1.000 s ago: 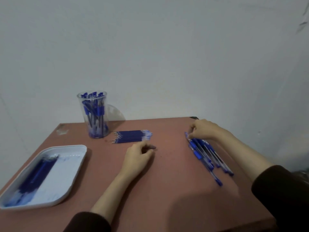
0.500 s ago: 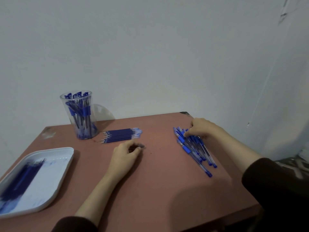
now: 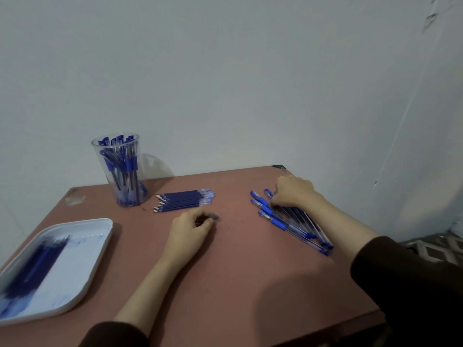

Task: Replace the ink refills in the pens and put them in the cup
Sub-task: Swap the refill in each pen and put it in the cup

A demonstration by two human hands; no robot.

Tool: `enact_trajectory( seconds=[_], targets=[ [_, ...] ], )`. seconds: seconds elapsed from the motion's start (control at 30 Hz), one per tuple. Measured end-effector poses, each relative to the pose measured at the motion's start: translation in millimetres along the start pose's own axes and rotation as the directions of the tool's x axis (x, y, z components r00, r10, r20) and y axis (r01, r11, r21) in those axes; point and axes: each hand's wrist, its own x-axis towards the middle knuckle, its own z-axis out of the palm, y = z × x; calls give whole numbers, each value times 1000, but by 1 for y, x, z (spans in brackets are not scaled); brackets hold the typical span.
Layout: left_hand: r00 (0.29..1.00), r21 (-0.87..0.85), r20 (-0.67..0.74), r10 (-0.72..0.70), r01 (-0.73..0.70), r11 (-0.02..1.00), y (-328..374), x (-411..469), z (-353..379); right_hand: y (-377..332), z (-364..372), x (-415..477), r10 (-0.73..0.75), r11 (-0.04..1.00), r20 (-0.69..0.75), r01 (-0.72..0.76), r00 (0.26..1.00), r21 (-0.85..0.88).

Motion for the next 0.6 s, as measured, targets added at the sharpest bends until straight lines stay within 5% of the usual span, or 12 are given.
enact_trajectory(
  seconds=[0.23, 0.43, 0.6],
  targets=[
    [999, -88, 13, -52, 53, 995, -3, 2, 1, -15, -15, 3, -48, 974, -199, 90, 979, 207],
    [972, -525, -10, -233, 194, 829, -3, 1, -22, -69, -16, -18, -365, 776, -254, 444, 895, 447],
    [952, -339, -269, -144, 46, 940, -23, -9, -45, -113, 22, -34, -424, 762, -297, 514, 856, 393]
  ],
)
